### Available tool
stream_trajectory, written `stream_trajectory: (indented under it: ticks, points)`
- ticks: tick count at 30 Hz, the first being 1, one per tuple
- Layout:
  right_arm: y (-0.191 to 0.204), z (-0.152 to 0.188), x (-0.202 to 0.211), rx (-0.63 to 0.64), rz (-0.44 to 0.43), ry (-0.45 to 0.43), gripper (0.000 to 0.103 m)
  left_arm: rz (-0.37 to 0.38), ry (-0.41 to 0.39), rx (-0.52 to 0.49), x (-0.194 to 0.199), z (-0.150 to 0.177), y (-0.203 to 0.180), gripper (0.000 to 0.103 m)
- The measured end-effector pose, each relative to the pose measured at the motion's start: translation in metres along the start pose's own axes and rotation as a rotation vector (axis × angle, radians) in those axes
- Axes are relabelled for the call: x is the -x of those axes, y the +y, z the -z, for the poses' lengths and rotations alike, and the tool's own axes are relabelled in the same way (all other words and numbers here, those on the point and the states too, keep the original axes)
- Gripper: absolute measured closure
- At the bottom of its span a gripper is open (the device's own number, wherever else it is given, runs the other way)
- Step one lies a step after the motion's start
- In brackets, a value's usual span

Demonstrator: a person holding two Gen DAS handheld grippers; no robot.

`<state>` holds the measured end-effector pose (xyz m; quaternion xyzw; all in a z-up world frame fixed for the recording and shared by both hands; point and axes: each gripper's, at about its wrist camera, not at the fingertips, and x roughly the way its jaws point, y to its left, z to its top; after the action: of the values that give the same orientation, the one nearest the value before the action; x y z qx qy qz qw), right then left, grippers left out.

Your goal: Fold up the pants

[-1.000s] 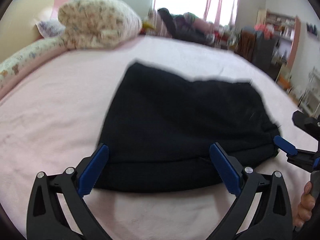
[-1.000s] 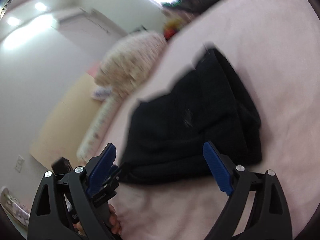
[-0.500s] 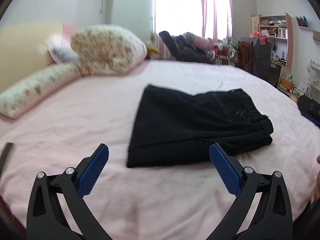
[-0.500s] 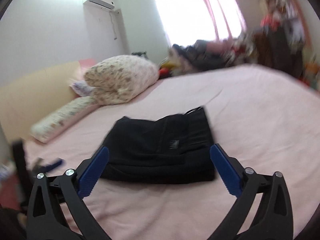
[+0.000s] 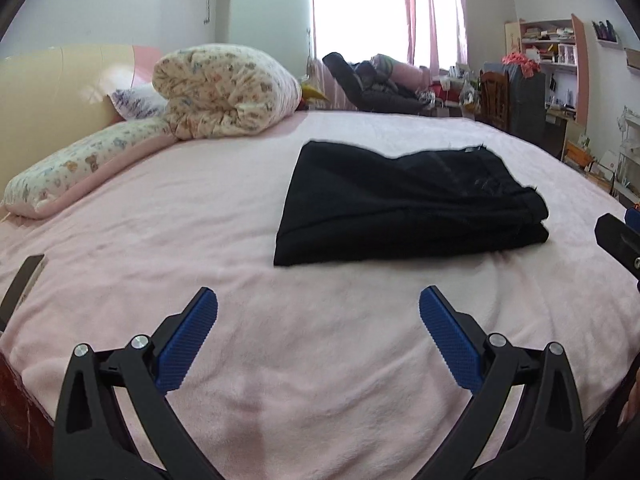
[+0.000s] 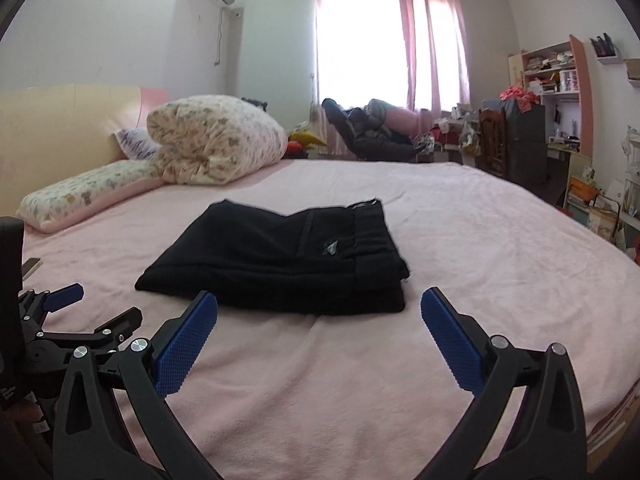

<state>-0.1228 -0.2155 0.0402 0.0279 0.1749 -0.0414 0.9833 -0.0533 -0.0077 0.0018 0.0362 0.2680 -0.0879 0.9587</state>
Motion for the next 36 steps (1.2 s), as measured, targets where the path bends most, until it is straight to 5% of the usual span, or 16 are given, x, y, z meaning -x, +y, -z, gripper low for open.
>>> stream_trajectory:
  ticks: [24,36]
  points:
    - [0.004,0.023,-0.022,-0.023,0.019,0.128,0.001,-0.067,0.042,-0.011,-0.012,0.005,-0.006,0.002]
    - [0.005,0.026,-0.026,-0.022,0.018,0.151,0.001,-0.043,0.078,0.005,-0.020,0.007,-0.005,0.002]
